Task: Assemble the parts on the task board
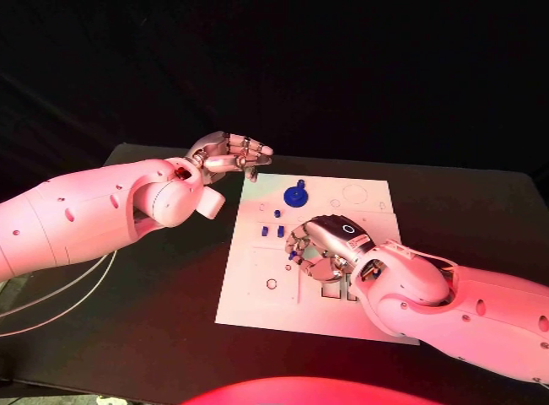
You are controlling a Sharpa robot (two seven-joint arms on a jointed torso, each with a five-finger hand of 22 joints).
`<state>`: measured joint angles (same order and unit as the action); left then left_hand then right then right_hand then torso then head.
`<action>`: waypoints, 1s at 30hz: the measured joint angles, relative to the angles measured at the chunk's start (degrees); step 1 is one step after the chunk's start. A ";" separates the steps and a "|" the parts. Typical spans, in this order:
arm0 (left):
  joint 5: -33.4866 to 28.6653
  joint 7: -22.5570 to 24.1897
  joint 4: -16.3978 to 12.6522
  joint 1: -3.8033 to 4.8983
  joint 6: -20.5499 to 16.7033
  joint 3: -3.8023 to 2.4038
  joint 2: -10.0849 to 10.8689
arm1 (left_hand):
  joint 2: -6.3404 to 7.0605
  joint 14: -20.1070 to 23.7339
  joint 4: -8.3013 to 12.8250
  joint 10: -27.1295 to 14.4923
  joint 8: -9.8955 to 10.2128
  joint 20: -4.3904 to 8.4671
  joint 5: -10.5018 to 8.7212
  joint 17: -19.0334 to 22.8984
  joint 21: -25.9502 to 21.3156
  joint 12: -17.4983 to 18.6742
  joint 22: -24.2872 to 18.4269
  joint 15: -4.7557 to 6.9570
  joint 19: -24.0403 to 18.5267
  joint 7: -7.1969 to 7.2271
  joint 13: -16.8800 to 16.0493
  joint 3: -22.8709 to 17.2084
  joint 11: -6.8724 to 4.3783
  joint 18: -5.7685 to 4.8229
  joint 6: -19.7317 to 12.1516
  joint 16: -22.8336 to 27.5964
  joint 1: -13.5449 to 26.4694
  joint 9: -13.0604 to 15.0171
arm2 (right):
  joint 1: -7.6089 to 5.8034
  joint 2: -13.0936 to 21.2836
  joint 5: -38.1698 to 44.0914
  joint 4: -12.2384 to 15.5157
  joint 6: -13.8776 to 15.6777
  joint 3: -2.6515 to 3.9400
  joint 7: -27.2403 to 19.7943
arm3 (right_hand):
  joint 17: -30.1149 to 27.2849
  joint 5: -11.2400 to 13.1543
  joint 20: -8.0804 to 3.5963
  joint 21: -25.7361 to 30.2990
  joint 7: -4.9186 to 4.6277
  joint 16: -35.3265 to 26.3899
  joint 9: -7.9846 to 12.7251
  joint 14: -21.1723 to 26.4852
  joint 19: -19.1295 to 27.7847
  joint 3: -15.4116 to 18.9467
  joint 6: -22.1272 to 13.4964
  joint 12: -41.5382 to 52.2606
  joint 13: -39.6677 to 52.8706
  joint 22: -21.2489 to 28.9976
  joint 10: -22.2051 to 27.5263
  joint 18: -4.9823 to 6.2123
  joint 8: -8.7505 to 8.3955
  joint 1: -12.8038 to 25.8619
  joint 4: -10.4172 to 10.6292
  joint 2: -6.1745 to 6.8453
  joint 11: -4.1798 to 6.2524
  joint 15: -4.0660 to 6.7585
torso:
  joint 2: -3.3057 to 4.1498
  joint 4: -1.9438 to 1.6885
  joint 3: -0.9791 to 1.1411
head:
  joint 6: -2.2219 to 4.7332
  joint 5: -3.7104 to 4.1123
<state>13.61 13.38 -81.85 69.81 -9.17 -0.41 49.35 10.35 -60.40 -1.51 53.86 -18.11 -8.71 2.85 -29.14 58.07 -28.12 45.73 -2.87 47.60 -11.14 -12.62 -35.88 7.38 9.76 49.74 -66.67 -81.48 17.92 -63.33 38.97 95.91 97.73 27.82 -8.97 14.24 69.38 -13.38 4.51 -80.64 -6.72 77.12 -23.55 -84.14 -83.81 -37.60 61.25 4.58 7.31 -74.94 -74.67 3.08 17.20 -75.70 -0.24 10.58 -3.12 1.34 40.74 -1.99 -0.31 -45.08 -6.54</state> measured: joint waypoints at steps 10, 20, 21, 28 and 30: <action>0.00 -0.06 0.06 0.00 -0.02 0.00 -0.06 | 0.00 0.00 0.00 0.00 0.00 0.00 0.00 0.00 0.00 0.00 0.00 0.00 0.00 0.00 0.00 0.00 0.00 0.00 0.00 0.00 0.00 0.00 | 0.49 -0.47 -0.03 -0.89 -0.50 -0.15 -0.20 | -0.17 0.10 0.00 0.00 -0.04 0.00 -0.11 0.00 0.00 -0.12 -0.02 0.00 0.00 0.01 -0.07 0.00 -0.06 0.33 0.12 0.28 -0.05 0.00 | -0.01 0.00 0.01 | -0.46 -0.23; 0.00 -0.06 0.10 0.00 -0.05 0.00 -0.12 | 0.00 0.00 0.00 0.00 0.00 0.00 0.00 0.00 0.00 0.00 0.00 0.00 0.00 0.00 0.00 0.00 0.00 0.00 0.00 0.00 0.00 0.00 | 0.94 -0.92 -0.14 -1.26 -1.03 -0.23 -0.36 | -0.18 0.21 0.00 0.00 -0.14 0.00 -0.10 0.00 0.00 -0.12 -0.06 -0.05 -0.03 0.02 -0.35 0.00 -0.20 0.66 0.12 0.05 0.21 0.00 | -0.01 -0.01 0.01 | -0.57 -0.43; 0.00 -0.06 0.12 0.00 -0.05 0.00 -0.13 | 0.00 0.00 0.00 0.00 0.00 0.00 0.00 -0.01 0.00 0.00 0.00 0.00 0.00 0.00 -0.01 0.00 0.00 0.00 0.00 0.00 0.00 0.00 | 0.97 -0.94 -0.15 -1.26 -1.09 -0.23 -0.38 | -0.18 0.07 0.00 0.00 -0.16 0.00 -0.10 0.00 0.00 -0.12 -0.07 -0.05 -0.03 0.02 -0.39 0.00 -0.13 0.66 0.12 0.05 0.24 0.00 | -0.01 -0.01 0.01 | -0.55 -0.43; 0.00 -0.06 0.19 0.00 -0.05 0.00 -0.14 | 0.00 0.00 0.00 0.00 0.00 0.00 0.00 -0.01 0.00 0.00 0.01 0.00 0.00 0.00 -0.01 0.00 0.00 0.00 0.00 0.00 0.00 0.00 | 1.06 -1.04 -0.22 -1.25 -1.44 -0.25 -0.46 | -0.18 -0.05 0.00 0.00 -0.23 0.00 -0.12 0.00 0.00 -0.12 -0.11 -0.06 0.01 0.02 -0.42 0.00 0.01 0.65 0.12 0.04 0.23 0.00 | -0.01 0.01 0.01 | -0.69 -0.47; 0.00 -0.06 0.20 0.00 -0.05 0.00 -0.14 | 0.00 0.00 0.00 0.00 0.00 0.00 0.00 0.02 -0.22 0.00 -0.05 0.00 0.00 -0.12 0.03 0.00 0.00 -0.01 -0.11 0.00 0.00 0.00 | 1.10 -1.10 -0.24 -1.31 -1.53 -0.26 -0.49 | -0.18 -0.05 0.00 0.00 -0.23 0.00 -0.15 0.00 0.00 -0.12 -0.11 -0.06 0.03 0.02 -0.42 0.00 0.01 0.58 0.12 -0.04 0.23 0.00 | -0.01 0.01 0.01 | -0.70 -0.49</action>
<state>13.61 13.32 -81.64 69.81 -9.22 -0.41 49.21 10.35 -60.40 -1.51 53.86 -18.11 -8.71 2.85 -29.12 57.84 -28.11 45.67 -2.87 47.60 -11.26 -12.58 -35.88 7.38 9.75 49.63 -66.67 -81.48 17.92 -62.23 37.88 95.68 96.41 26.29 -9.23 13.75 69.20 -13.43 4.51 -80.64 -6.95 77.12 -23.70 -84.14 -83.80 -37.72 61.13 4.52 7.34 -74.92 -75.09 3.08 17.21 -75.12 -0.13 10.54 -2.89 1.34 40.73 -1.98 -0.31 -45.78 -7.03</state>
